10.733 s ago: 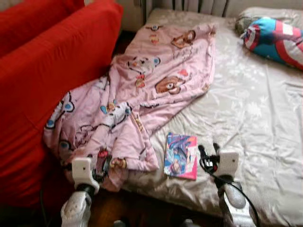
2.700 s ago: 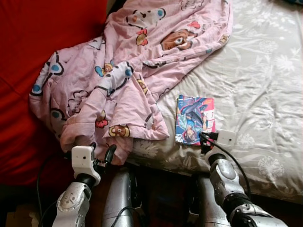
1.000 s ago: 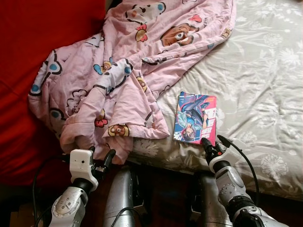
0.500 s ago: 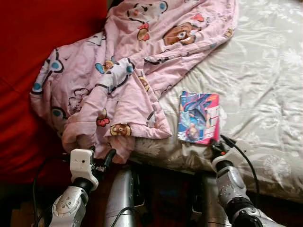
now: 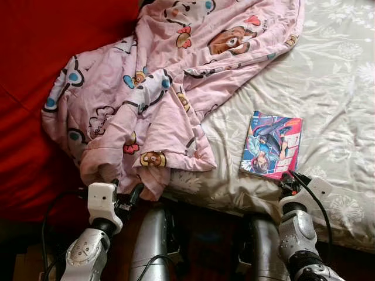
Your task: Clean up the room
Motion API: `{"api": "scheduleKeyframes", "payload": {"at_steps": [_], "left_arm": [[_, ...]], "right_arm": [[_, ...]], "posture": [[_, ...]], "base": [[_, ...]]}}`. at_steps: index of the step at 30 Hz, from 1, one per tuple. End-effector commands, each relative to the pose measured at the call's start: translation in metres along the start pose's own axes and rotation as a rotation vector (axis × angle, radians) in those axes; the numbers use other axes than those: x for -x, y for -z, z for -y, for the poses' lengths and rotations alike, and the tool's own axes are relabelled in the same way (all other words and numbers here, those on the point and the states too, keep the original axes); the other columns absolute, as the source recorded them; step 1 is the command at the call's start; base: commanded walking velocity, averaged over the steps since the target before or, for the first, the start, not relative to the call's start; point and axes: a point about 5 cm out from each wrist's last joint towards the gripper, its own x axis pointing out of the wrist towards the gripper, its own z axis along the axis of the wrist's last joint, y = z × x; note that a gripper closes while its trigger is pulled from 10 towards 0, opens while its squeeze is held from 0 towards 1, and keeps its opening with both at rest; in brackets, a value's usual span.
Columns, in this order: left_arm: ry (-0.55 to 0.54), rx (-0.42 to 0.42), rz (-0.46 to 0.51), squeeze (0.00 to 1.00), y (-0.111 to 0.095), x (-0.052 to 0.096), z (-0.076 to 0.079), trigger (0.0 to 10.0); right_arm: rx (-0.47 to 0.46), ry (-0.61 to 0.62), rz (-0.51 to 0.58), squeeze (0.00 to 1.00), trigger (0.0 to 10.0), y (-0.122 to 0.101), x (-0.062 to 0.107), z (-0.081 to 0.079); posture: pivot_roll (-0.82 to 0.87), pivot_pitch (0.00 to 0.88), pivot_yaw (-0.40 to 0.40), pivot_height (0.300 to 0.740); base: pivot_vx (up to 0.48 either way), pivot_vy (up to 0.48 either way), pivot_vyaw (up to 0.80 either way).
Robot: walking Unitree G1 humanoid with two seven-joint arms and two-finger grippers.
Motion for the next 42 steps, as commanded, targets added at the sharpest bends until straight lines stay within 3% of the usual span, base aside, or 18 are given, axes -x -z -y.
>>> {"api": "scheduleKeyframes", "payload": {"at_steps": [1,7,10,18,22,29,30,31,38,42], "left_arm": [[-0.014,-0.010,-0.045,0.00,0.011,0.007,-0.003,10.0],[-0.015,-0.015,-0.046,0.00,0.011,0.005,-0.004,10.0],[-0.018,-0.013,-0.046,0.00,0.013,0.002,-0.003,10.0],[-0.028,-0.004,-0.028,0.00,0.014,-0.008,-0.002,10.0],[-0.047,0.001,-0.017,0.00,0.015,-0.015,-0.004,10.0],[-0.060,0.011,-0.015,0.00,0.019,-0.019,-0.004,10.0],[-0.062,0.012,-0.015,0.00,0.019,-0.019,-0.004,10.0],[-0.067,0.014,-0.014,0.00,0.019,-0.019,-0.004,10.0],[-0.101,0.024,-0.014,0.00,0.024,-0.018,-0.008,10.0],[-0.105,0.028,-0.005,0.00,0.024,-0.020,-0.007,10.0]], "right_arm": [[-0.018,0.038,-0.035,0.00,0.2,0.012,0.008,0.008],[-0.002,0.002,-0.017,0.00,0.0,0.009,0.006,0.000],[0.074,-0.052,0.020,0.00,0.0,0.003,0.003,-0.009],[0.130,-0.138,0.089,0.00,0.0,-0.009,0.000,-0.024],[0.212,-0.251,0.130,0.00,0.0,-0.013,0.004,-0.040],[0.316,-0.371,0.168,0.00,0.0,-0.018,0.011,-0.053],[0.335,-0.383,0.172,0.00,3.1,-0.019,0.012,-0.054],[0.349,-0.392,0.177,0.00,10.0,-0.020,0.013,-0.054],[0.375,-0.359,0.226,0.00,10.0,-0.038,0.013,-0.050],[0.369,-0.364,0.215,0.00,10.0,-0.041,0.013,-0.054]], "posture": [[0.14,0.378,0.113,0.586],[0.14,0.372,0.109,0.586],[0.13,0.354,0.098,0.586],[0.11,0.316,0.075,0.586],[0.09,0.288,0.057,0.586],[0.06,0.264,0.037,0.586],[0.05,0.261,0.033,0.586],[0.05,0.259,0.030,0.586],[0.03,0.250,0.017,0.586],[0.03,0.246,0.013,0.626]], "base": [[0.000,0.000,0.00],[0.000,0.000,0.00],[0.000,0.000,0.00],[0.000,0.000,0.00],[0.000,0.000,0.00],[0.000,0.000,0.00],[0.000,0.000,0.00],[0.000,0.000,0.00],[0.000,0.000,0.00],[0.000,0.000,0.00]]}}
